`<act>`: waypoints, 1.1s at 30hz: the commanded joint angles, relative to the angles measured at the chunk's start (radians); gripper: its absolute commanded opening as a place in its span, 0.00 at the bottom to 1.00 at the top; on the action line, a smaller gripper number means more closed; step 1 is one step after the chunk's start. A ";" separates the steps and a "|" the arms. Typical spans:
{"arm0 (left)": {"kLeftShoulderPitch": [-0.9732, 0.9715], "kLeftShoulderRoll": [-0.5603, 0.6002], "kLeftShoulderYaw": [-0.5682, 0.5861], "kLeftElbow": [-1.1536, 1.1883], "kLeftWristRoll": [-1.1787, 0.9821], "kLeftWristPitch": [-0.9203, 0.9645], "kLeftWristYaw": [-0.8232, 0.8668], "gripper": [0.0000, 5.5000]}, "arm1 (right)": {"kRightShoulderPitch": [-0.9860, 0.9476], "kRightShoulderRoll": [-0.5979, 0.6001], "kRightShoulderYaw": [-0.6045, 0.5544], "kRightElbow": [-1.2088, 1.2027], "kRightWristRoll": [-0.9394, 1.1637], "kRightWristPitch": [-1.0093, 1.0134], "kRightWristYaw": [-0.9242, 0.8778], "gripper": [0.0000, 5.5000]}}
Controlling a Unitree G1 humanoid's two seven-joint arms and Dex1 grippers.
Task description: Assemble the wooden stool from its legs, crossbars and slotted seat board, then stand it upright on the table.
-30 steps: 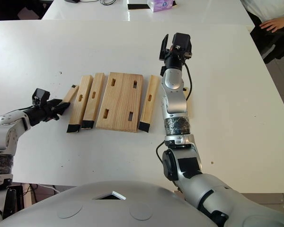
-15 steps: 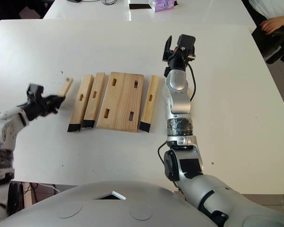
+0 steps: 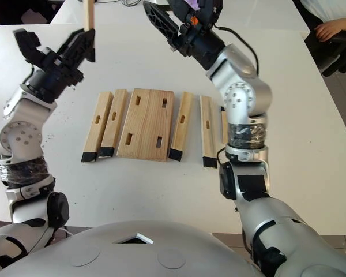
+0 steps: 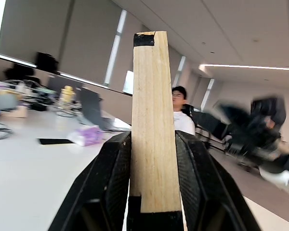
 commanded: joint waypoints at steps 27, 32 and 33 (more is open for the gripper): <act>0.118 0.118 -0.181 -0.174 -0.147 0.039 -0.229 0.24 | -0.059 -0.195 0.008 -0.005 0.326 0.403 0.242 0.66; 0.122 0.123 -0.187 -0.169 -0.145 0.038 -0.235 0.24 | -0.047 -0.197 -0.001 -0.012 0.349 0.409 0.247 0.52; 0.125 0.127 -0.191 -0.168 -0.139 0.038 -0.239 0.24 | -0.045 -0.198 -0.001 -0.013 0.352 0.410 0.248 0.51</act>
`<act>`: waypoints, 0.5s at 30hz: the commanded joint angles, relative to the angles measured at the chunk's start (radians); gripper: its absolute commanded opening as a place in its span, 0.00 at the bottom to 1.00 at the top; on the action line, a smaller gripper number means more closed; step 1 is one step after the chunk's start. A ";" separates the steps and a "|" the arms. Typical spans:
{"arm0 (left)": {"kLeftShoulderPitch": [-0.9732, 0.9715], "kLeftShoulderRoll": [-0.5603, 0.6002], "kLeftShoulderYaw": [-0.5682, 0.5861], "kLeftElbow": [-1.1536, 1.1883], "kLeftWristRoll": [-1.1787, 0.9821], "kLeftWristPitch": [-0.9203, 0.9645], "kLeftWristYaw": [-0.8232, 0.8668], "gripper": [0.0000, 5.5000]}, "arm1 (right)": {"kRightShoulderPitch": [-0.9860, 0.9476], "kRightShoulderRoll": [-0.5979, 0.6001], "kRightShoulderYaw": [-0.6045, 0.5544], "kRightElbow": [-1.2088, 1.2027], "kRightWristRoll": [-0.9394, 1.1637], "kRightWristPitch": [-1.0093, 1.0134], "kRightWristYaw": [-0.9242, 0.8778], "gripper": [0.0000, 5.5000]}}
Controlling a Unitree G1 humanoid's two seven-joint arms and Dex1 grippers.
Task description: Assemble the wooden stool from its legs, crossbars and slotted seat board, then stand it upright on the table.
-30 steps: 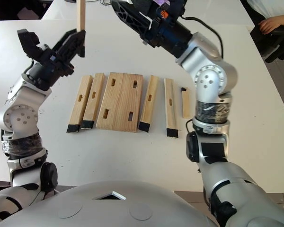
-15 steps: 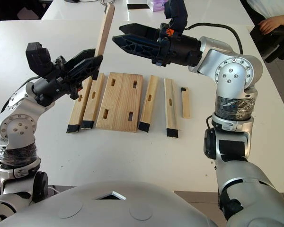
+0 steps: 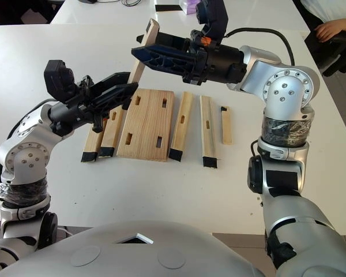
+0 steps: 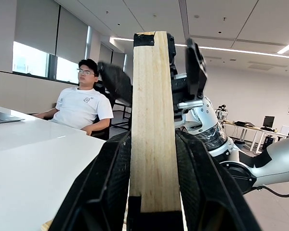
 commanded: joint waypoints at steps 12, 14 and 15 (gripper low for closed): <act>0.016 0.034 -0.046 0.007 0.026 -0.001 -0.030 0.24 | 0.021 -0.020 0.027 -0.024 0.017 0.025 0.009 0.24; 0.014 0.030 -0.040 0.006 0.018 -0.001 -0.024 0.24 | 0.033 -0.021 0.033 -0.031 0.016 0.023 0.011 0.24; 0.010 0.026 -0.035 0.006 0.012 -0.001 -0.017 0.24 | 0.040 -0.021 0.037 -0.035 0.014 0.021 0.011 0.24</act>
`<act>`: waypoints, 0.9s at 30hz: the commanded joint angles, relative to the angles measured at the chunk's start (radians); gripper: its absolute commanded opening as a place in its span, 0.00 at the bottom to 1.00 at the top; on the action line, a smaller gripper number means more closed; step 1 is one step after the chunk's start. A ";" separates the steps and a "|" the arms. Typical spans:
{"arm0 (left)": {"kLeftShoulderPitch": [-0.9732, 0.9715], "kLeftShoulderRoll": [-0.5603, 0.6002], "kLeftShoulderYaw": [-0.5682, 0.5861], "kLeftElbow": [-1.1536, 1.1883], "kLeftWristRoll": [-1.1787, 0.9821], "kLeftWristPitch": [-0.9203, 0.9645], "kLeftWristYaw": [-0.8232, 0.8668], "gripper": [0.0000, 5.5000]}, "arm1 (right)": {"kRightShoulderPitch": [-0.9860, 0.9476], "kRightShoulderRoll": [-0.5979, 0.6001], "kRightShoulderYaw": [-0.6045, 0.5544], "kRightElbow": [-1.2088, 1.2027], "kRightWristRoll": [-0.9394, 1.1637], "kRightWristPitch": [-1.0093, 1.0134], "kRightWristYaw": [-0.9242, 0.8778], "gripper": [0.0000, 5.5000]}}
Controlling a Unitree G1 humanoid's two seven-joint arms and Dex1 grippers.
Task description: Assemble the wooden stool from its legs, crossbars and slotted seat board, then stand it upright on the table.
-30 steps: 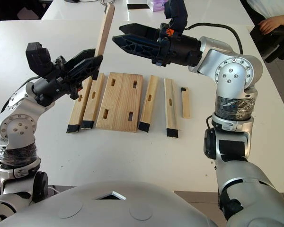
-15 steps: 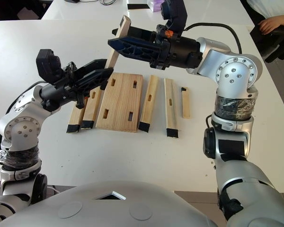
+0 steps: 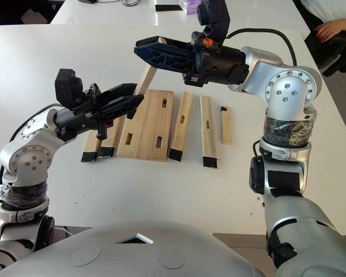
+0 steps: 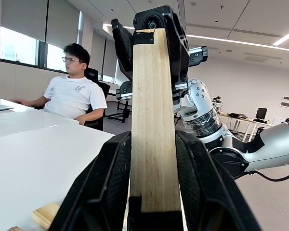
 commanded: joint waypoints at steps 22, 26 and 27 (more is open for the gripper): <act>-0.151 -0.265 0.090 0.438 0.345 -0.208 0.636 0.51 | 0.237 -0.267 0.121 0.143 -0.567 -0.596 0.209 0.24; -0.271 -0.452 0.132 0.619 0.420 -0.331 0.899 0.51 | 0.247 -0.307 0.124 0.211 -0.620 -0.673 0.292 0.24; -0.300 -0.484 0.137 0.656 0.431 -0.355 0.933 0.51 | 0.240 -0.312 0.132 0.231 -0.637 -0.695 0.312 0.24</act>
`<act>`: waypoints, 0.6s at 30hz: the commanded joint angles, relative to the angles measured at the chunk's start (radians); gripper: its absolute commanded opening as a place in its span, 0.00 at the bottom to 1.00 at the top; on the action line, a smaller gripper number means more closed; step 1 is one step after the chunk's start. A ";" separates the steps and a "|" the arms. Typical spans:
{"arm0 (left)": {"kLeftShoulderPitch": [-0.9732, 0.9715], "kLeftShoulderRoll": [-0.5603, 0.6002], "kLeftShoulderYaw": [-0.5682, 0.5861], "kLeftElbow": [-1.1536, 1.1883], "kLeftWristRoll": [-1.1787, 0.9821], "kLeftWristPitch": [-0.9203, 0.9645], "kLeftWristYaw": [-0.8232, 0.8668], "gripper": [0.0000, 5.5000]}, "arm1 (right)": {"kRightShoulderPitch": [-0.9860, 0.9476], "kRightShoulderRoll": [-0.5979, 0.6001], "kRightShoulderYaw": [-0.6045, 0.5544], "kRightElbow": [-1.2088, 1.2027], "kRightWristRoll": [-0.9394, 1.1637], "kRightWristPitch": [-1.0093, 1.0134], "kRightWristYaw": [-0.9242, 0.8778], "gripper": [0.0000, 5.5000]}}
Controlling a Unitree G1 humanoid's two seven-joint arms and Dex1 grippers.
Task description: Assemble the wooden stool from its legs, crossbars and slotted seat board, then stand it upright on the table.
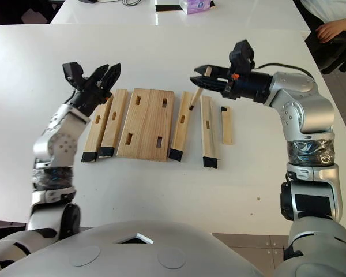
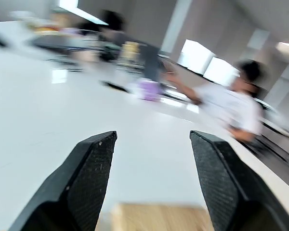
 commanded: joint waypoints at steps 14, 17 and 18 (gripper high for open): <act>-0.272 -0.187 -0.014 0.303 0.220 -0.214 0.216 0.51 | -0.006 -0.063 0.049 0.152 -0.141 -0.231 0.228 0.24; -0.281 -0.182 -0.009 0.312 0.223 -0.211 0.208 0.51 | 0.011 -0.057 0.050 0.151 -0.144 -0.236 0.224 0.24; -0.283 -0.181 -0.008 0.315 0.224 -0.210 0.207 0.51 | 0.016 -0.055 0.052 0.153 -0.148 -0.241 0.223 0.24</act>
